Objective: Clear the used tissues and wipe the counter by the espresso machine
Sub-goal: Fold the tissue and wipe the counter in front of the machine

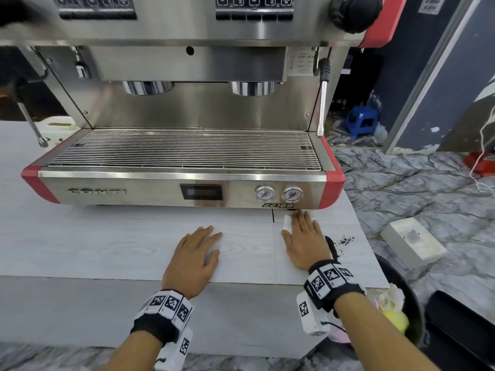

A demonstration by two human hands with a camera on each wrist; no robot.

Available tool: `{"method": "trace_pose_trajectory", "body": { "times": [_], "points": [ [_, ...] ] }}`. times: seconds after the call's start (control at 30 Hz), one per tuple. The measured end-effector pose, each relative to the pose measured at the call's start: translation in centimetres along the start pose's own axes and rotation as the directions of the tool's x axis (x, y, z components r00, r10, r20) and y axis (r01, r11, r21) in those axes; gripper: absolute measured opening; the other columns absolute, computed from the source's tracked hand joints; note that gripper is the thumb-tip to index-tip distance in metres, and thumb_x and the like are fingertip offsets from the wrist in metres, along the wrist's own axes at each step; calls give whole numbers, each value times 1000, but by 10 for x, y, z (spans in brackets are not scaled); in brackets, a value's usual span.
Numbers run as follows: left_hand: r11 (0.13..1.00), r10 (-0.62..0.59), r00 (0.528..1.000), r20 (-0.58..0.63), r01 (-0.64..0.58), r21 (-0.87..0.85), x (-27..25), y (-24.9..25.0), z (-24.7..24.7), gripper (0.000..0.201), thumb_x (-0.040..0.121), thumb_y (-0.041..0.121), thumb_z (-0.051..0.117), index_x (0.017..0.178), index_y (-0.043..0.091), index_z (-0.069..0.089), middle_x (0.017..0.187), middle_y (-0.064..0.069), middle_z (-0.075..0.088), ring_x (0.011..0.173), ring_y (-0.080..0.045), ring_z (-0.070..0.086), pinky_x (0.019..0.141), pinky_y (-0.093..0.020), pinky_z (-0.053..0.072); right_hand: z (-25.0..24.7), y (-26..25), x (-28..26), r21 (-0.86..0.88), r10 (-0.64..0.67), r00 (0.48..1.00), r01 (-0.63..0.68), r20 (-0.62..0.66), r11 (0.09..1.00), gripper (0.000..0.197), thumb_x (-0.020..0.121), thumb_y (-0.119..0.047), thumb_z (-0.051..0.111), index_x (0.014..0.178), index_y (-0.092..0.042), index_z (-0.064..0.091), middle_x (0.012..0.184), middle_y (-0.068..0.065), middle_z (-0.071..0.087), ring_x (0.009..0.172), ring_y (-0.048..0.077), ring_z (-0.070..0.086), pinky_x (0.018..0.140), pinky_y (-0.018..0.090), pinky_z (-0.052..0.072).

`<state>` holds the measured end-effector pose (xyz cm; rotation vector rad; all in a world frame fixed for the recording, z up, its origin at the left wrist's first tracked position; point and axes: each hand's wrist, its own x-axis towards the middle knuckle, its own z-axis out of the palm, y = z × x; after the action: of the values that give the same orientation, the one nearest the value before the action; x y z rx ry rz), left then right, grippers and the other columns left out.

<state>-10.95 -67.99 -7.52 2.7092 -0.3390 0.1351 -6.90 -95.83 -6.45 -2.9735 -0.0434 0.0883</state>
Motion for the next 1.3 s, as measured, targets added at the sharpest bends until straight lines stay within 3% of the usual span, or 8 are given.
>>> {"method": "trace_pose_trajectory", "body": {
  "times": [0.13,0.3,0.4,0.63,0.93,1.1,1.2,1.3],
  "points": [
    [1000,3,1000,2,-3,-13,1,0,0,57,88,51,18,139,36,37,153,11,30,143,-8,20,120,-32,11,-7,1,-5,31,20,1000,-20,-11,999,64,100,-40,19,150,-3,5,160,14,5,148,26,2,120,39,3],
    [999,6,1000,12,-6,-40,4,0,-2,63,84,53,15,138,33,40,152,9,31,143,-10,22,119,-33,12,-6,-22,-39,78,-88,995,90,-38,993,83,81,-52,-9,151,-8,4,160,9,-4,148,22,-5,119,34,-3],
    [999,5,1000,8,-5,-54,6,7,-3,64,84,52,16,138,31,41,152,8,32,143,-11,22,119,-34,13,1,-23,-58,35,-134,991,134,-17,990,83,83,-55,-12,150,-8,1,160,9,-5,148,22,-8,117,32,-8],
    [991,95,995,37,-91,-93,13,60,10,66,84,55,13,142,32,33,153,9,28,144,-10,17,119,-30,8,1,0,-61,21,-171,985,171,16,985,92,76,-59,-19,150,-9,0,160,7,-7,147,20,-10,115,30,-12],
    [995,67,994,86,-60,-82,38,128,41,59,89,47,22,145,29,28,156,6,21,146,-13,12,120,-35,8,-8,45,-53,29,-237,971,236,34,971,105,67,-66,-31,150,-9,-1,160,6,-5,147,19,-8,116,29,-11],
    [998,51,995,84,-48,-39,44,140,54,58,90,44,23,145,27,30,157,4,21,146,-14,12,119,-33,5,-9,69,-45,40,-254,967,253,26,967,105,68,-67,-29,150,-8,-1,160,7,-4,148,19,-7,117,30,-10],
    [998,50,996,73,-47,-39,44,137,58,60,89,48,19,144,28,31,156,5,22,145,-12,13,120,-32,5,-11,81,-39,34,-240,971,239,20,970,92,79,-65,-14,150,-9,1,160,7,-3,148,19,-7,116,29,-10],
    [998,55,996,65,-53,-40,45,135,60,65,85,53,15,144,30,32,156,6,23,145,-11,13,120,-31,5,-13,92,-35,15,-218,976,217,15,976,88,78,-57,-10,151,-9,2,160,7,-3,148,19,-6,117,30,-9]
  ]
}}
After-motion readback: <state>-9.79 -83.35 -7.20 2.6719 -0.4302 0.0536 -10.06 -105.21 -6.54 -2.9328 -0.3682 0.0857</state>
